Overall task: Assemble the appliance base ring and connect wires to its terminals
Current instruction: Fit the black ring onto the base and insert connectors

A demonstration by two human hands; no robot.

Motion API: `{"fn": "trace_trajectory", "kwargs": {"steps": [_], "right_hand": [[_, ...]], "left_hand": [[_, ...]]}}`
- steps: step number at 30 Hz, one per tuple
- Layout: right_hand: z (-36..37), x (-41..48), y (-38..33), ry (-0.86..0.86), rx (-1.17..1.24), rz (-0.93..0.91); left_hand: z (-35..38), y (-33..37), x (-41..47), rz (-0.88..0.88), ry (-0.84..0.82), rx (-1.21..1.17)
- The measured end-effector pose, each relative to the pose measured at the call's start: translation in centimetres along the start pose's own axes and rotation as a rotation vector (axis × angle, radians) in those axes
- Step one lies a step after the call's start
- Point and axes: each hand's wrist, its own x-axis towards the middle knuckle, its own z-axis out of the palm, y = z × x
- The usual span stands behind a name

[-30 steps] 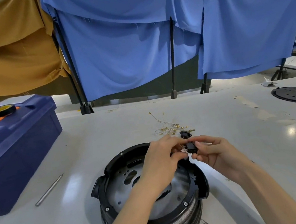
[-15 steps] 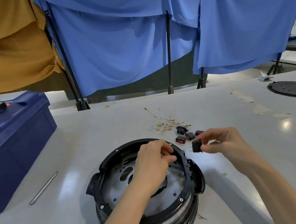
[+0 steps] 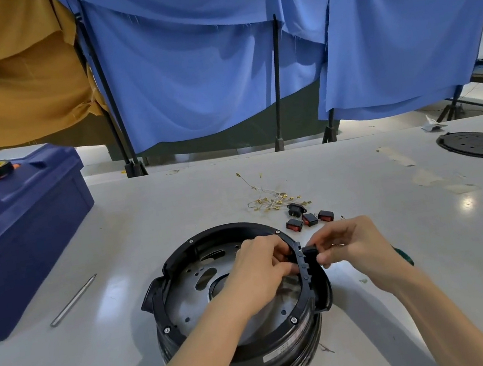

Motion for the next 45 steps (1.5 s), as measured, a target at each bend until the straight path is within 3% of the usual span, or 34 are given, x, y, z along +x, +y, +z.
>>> {"fn": "trace_trajectory", "kwargs": {"steps": [27,37,45], "right_hand": [[0.7,0.1,0.4,0.038,0.006,0.007],[1.7,0.5,0.9,0.132,-0.044,0.027],[1.8,1.0,1.0,0.077,-0.024,0.093]], "left_hand": [[0.2,0.2,-0.1,0.002,0.024,-0.012],[0.7,0.1,-0.1,-0.031,0.073,-0.033],[0.9,0.2,0.0,-0.048,0.078,-0.031]]}}
